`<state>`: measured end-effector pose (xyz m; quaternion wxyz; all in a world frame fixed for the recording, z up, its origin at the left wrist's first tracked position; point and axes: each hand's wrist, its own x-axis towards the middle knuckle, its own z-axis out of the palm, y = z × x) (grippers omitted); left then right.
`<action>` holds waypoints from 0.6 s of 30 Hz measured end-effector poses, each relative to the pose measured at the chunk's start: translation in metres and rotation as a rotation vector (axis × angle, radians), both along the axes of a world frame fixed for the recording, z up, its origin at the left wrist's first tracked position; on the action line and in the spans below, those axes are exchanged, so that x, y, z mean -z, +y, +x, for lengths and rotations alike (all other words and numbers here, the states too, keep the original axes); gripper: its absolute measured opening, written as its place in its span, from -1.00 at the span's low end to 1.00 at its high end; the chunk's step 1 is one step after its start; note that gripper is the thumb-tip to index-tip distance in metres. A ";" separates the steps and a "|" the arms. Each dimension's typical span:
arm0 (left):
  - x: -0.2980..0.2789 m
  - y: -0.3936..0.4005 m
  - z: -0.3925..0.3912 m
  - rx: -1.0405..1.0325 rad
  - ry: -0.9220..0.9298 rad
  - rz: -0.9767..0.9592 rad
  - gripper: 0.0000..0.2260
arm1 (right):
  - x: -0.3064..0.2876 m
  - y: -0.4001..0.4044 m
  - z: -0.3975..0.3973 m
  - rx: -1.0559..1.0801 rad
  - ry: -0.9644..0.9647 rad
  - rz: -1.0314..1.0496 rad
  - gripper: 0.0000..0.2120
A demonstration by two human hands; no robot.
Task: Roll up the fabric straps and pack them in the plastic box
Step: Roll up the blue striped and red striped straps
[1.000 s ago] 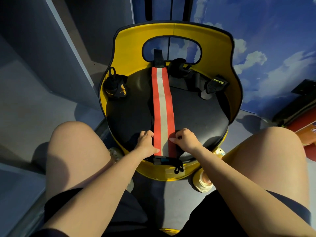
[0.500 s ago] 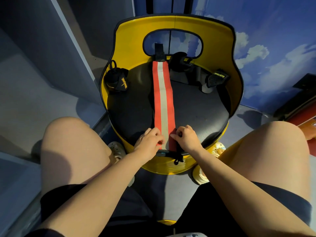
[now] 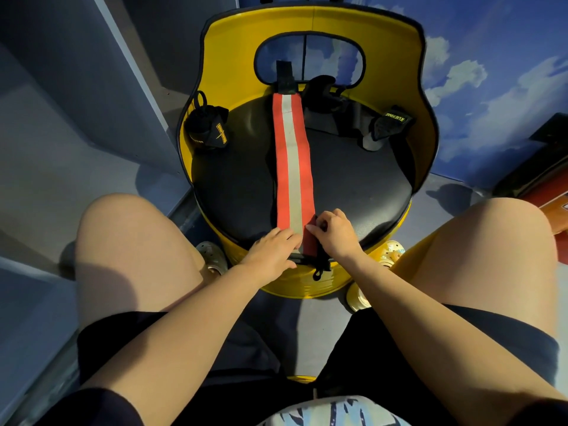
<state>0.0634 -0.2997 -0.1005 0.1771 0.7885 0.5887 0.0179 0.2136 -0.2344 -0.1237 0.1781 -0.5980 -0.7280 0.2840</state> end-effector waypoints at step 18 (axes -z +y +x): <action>-0.003 0.012 -0.004 -0.172 -0.157 -0.119 -0.82 | -0.021 -0.011 0.013 -0.482 0.030 0.005 -0.85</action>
